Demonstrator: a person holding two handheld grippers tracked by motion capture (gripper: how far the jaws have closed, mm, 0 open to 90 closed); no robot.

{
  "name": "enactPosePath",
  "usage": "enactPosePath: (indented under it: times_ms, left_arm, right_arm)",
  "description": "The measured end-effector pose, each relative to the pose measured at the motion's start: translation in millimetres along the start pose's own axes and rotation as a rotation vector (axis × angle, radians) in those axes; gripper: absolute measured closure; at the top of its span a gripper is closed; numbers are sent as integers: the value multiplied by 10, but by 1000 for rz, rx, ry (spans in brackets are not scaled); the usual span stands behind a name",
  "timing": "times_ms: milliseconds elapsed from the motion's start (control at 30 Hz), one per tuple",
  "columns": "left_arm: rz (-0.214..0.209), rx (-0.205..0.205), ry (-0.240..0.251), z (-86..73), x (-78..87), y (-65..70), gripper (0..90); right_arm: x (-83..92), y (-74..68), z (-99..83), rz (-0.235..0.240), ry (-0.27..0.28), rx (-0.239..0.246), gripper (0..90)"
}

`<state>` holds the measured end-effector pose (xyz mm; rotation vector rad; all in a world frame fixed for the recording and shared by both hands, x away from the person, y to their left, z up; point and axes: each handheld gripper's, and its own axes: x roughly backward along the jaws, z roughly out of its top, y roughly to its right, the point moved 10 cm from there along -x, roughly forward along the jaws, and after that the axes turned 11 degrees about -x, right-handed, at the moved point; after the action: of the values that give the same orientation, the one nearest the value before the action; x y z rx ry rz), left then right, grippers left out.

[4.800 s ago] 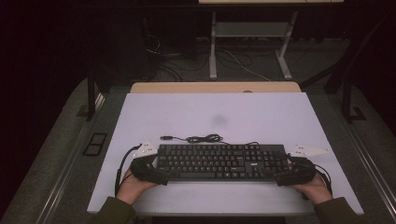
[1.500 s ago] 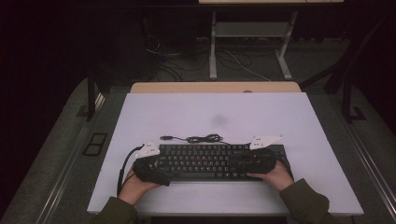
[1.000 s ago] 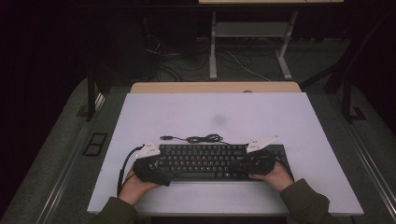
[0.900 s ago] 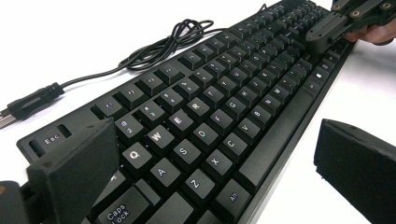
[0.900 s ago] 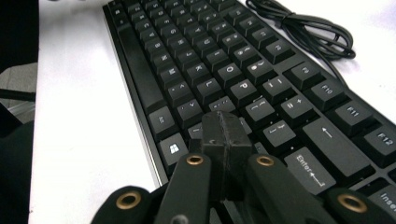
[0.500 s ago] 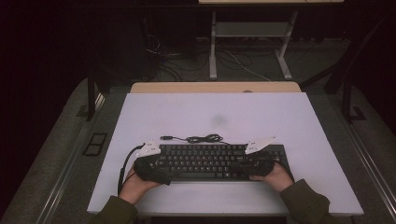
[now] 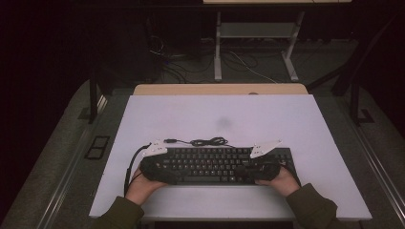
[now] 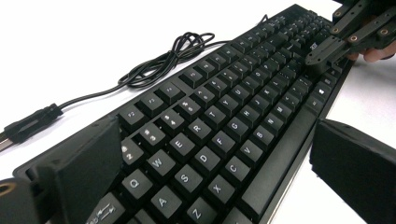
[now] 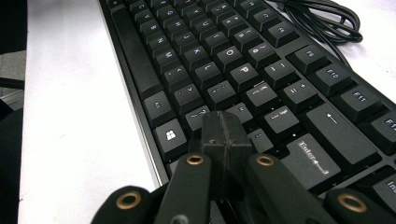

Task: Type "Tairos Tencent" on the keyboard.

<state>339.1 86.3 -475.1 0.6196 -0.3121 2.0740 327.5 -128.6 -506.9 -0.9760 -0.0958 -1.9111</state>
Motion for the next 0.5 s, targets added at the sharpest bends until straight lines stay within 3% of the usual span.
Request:
enactPosePath:
  times_ms: [500]
  left_arm:
    - [-25, 10, 9, 69, -144, -26, 266]
  right_arm:
    - [-1, -1, -1, -2, 0, 1, 893]
